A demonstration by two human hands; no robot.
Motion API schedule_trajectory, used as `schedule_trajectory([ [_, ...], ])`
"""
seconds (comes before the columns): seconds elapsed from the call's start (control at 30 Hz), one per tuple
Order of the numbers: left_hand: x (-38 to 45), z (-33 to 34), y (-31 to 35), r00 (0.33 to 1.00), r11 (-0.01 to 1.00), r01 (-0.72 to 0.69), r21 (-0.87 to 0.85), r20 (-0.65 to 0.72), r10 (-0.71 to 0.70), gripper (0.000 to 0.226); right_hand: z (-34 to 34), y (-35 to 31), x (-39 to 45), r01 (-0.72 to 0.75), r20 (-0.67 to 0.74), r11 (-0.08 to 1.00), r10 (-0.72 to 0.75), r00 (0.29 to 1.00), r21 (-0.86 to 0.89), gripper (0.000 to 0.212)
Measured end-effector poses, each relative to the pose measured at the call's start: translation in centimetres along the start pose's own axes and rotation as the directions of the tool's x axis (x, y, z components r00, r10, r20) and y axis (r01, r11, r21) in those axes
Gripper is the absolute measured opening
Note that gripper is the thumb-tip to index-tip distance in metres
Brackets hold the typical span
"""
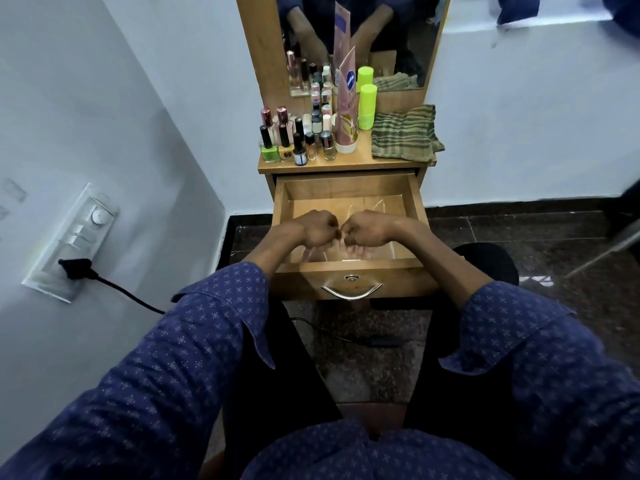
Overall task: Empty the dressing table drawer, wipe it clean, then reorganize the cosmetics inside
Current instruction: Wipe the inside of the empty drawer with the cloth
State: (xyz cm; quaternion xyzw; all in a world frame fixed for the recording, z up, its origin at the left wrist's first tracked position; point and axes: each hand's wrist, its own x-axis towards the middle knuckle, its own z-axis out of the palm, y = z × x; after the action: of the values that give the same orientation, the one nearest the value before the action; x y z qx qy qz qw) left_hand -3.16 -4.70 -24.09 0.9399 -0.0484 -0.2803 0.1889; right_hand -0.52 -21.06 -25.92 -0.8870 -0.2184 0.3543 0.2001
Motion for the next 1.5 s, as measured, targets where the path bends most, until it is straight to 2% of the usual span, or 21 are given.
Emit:
schedule_trajectory([
  [0.07,1.3,0.4,-0.1,0.978,0.989,-0.12,-0.087,-0.183,0.102,0.023,-1.4,0.8,-0.5,0.039,-0.291,0.998,-0.049,0.956,-0.041,0.014],
  [0.13,1.6,0.7,0.6,0.929,0.963,-0.227,-0.142,-0.329,0.171,0.023,-3.0,1.7,-1.3,0.06,-0.558,0.997,-0.072,0.827,-0.039,0.012],
  [0.2,1.8,1.2,1.2,0.891,0.947,-0.283,-0.153,-0.408,0.201,0.025,-4.5,2.4,-2.2,0.096,-0.736,0.994,-0.098,0.67,-0.046,0.011],
  [0.27,1.9,2.1,1.3,0.862,0.949,-0.299,-0.096,-0.453,0.226,0.03,-5.7,3.0,-2.4,0.063,-0.812,0.989,-0.147,0.564,-0.136,0.021],
  [0.4,2.0,4.1,0.3,0.856,0.968,-0.25,0.009,-0.466,0.225,0.038,-7.3,4.0,-1.9,-0.124,-0.852,0.965,-0.138,0.505,-0.23,0.044],
  [0.47,1.8,4.4,-0.1,0.865,0.97,-0.24,-0.022,-0.459,0.204,0.039,-8.3,4.6,-1.3,-0.14,-0.861,0.963,-0.134,0.491,-0.229,0.051],
  [0.53,1.6,4.3,-0.3,0.847,0.966,-0.251,-0.058,-0.497,0.19,0.036,-9.7,5.0,-0.5,-0.13,-0.841,0.969,-0.11,0.53,-0.209,0.061],
  [0.6,1.5,4.3,-0.2,0.827,0.966,-0.254,-0.045,-0.528,0.193,0.035,-11.3,5.3,0.4,-0.157,-0.764,0.96,-0.08,0.64,-0.232,0.075],
  [0.7,1.5,4.5,0.1,0.831,0.972,-0.233,0.009,-0.518,0.204,0.038,-12.4,6.0,1.2,-0.198,-0.592,0.936,-0.013,0.806,-0.291,0.094],
  [0.77,1.8,4.7,-0.2,0.829,0.977,-0.213,0.033,-0.524,0.198,0.04,-12.0,6.6,1.6,-0.226,-0.52,0.915,0.022,0.854,-0.333,0.105],
  [0.83,2.0,4.7,-0.4,0.829,0.979,-0.201,0.019,-0.529,0.18,0.042,-11.0,7.0,1.8,-0.257,-0.545,0.896,0.02,0.838,-0.362,0.107],
  [0.9,2.1,4.8,-0.6,0.834,0.982,-0.19,-0.004,-0.528,0.159,0.042,-10.0,7.1,1.8,-0.289,-0.618,0.881,-0.006,0.786,-0.376,0.094],
  [1.07,2.5,4.9,-0.7,0.847,0.985,-0.169,-0.009,-0.512,0.141,0.04,-7.5,7.2,0.1,-0.281,-0.801,0.888,-0.146,0.58,-0.365,0.058],
  [1.2,1.7,4.4,-0.4,0.812,0.984,-0.178,-0.003,-0.565,0.145,0.034,-5.9,6.4,-1.5,-0.136,-0.893,0.958,-0.177,0.414,-0.253,0.045],
  [1.27,1.2,3.9,-0.6,0.776,0.983,-0.156,0.092,-0.605,0.18,0.033,-4.8,5.5,-2.4,-0.001,-0.926,0.987,-0.153,0.345,-0.163,0.046],
  [1.37,0.6,2.8,-1.8,0.783,0.953,-0.086,0.289,-0.572,0.244,0.036,-2.8,4.4,-2.4,0.144,-0.921,0.975,-0.207,0.331,-0.167,0.039],
  [1.43,0.2,2.0,-3.2,0.82,0.938,-0.037,0.344,-0.526,0.225,0.04,-1.4,3.9,-1.4,0.159,-0.884,0.96,-0.275,0.377,-0.231,0.033],
  [1.5,0.0,1.3,-5.0,0.845,0.941,0.012,0.338,-0.506,0.171,0.046,-0.1,3.7,-0.3,0.098,-0.824,0.951,-0.303,0.479,-0.293,0.03],
])
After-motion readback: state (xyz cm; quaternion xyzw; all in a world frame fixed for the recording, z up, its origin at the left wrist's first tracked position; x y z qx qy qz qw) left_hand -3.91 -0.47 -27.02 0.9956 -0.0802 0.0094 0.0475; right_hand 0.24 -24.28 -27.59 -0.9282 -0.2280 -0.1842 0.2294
